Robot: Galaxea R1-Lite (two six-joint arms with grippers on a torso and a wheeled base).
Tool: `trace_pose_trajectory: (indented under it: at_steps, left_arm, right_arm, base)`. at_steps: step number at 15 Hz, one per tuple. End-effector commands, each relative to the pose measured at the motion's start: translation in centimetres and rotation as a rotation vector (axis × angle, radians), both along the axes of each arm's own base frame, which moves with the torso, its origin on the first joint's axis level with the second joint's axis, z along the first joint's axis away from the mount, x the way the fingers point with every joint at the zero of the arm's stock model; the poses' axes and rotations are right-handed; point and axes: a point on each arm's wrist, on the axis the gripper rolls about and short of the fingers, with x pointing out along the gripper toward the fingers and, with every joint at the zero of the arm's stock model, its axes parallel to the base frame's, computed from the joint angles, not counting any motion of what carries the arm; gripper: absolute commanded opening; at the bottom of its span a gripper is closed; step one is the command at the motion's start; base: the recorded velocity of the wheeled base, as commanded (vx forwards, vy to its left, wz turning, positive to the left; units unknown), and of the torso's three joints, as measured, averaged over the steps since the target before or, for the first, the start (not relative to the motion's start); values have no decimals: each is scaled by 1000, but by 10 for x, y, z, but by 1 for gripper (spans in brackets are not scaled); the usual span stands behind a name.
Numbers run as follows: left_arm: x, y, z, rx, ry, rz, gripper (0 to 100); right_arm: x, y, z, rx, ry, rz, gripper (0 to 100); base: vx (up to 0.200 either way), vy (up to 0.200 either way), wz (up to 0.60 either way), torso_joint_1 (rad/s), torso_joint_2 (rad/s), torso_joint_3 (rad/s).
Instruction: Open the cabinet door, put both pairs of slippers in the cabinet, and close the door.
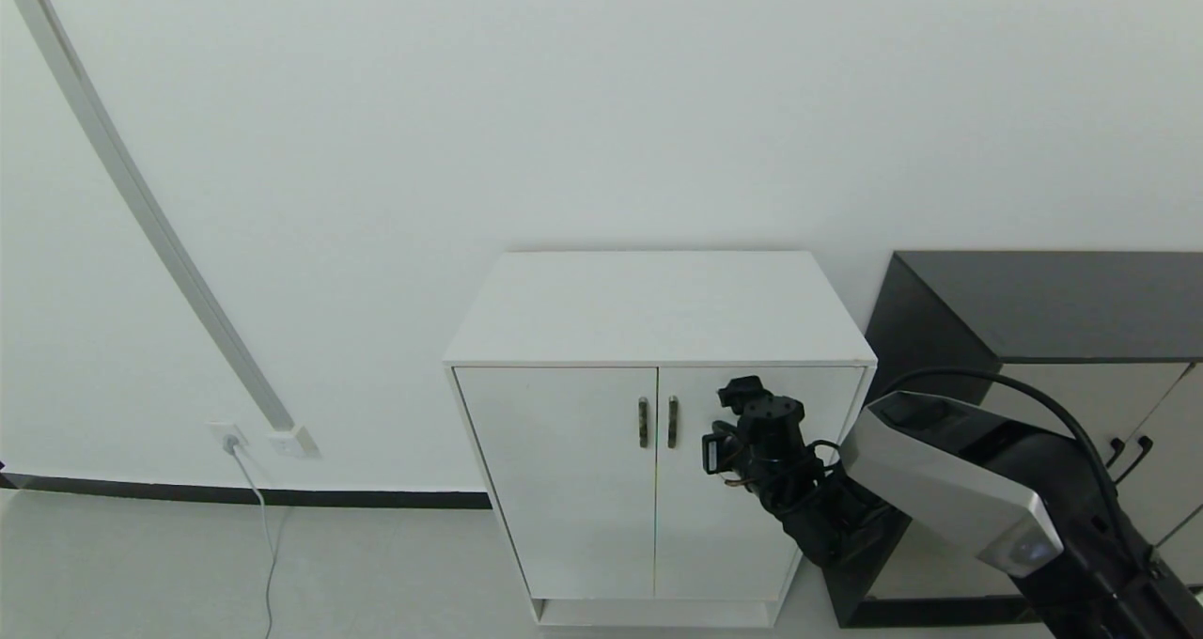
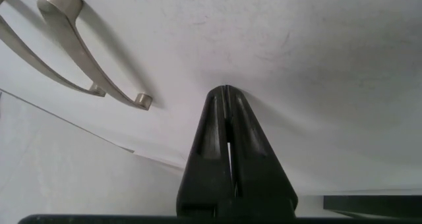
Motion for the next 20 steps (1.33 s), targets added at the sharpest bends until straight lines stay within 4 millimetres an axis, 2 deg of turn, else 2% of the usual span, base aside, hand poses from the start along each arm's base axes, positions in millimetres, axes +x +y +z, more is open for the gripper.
trace_pose_trajectory:
  at_steps: [1,6,10,12,15,20]
  left_arm:
    - [0,0,0,0,2,0,0]
    - [0,0,0,0,2,0,0]
    - [0,0,0,0,2,2,0]
    - [0,0,0,0,2,2,0]
    - [0,0,0,0,2,2,0]
    - [0,0,0,0,2,2,0]
  right_arm:
    - [1,0,-1,-1,-2,-2,0]
    - [-1,-2,2,-11,-6,1,0]
    - [-29,-14,35,4,-35,9,0]
    - [-64,-36,63,11,-47,4,0]
    - [-106,-78,88,20,-77,-37,0]
    - [-146,-155,103,-45,-111,-199,0]
  base:
    - [0,0,0,0,0,0]
    - [0,0,0,0,0,0]
    - [0,0,0,0,0,0]
    - [0,0,0,0,0,0]
    - [0,0,0,0,0,0]
    - [0,0,0,0,0,0]
